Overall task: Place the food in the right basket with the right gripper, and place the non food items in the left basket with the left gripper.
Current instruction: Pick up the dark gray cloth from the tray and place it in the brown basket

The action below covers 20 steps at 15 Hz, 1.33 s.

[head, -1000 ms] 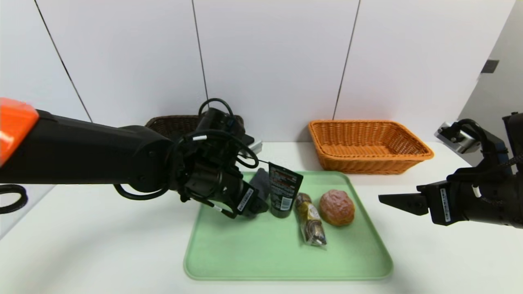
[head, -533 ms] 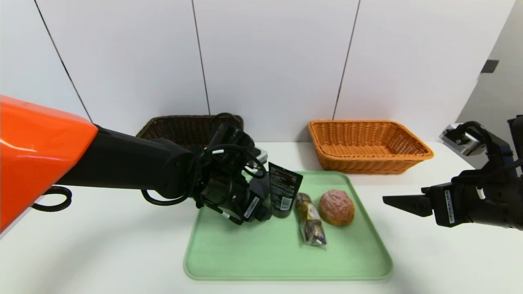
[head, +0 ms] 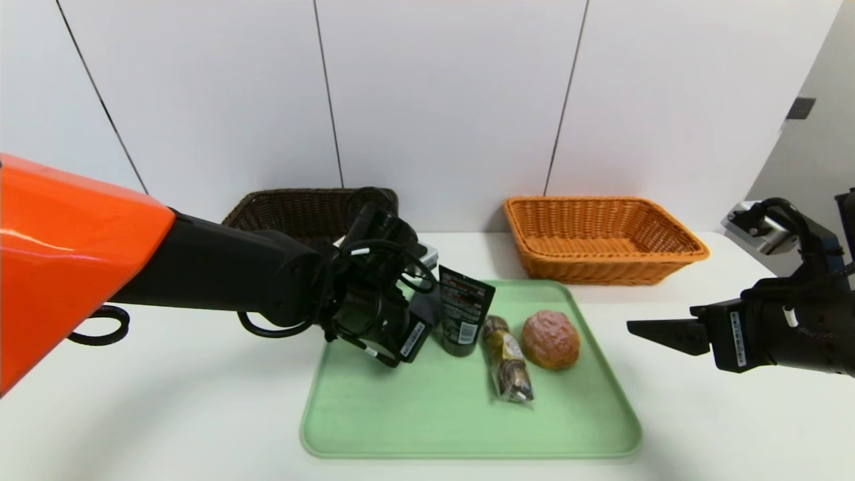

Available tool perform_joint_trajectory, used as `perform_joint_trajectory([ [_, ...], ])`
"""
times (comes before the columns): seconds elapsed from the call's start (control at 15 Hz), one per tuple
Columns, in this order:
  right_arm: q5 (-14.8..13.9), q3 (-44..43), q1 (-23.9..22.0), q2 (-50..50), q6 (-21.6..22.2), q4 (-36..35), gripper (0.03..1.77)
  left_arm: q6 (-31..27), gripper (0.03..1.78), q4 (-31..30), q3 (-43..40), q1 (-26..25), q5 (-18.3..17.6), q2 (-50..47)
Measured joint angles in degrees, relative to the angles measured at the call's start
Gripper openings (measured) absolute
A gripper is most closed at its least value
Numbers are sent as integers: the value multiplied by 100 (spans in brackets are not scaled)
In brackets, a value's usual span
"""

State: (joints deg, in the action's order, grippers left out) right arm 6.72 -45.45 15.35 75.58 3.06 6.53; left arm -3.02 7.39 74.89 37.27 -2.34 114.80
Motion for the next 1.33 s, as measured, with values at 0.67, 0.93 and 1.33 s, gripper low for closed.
perform_joint_trajectory([
  [0.67,9,35,2,-23,5,-6,170,-44,32,664,-177,-9,179,-1073],
  [0.93,9,38,6,-34,-1,-9,170,-119,32,770,-72,-52,327,-1769],
  [1.33,9,44,9,-52,0,-6,170,-221,32,1218,1464,-750,466,-1709],
])
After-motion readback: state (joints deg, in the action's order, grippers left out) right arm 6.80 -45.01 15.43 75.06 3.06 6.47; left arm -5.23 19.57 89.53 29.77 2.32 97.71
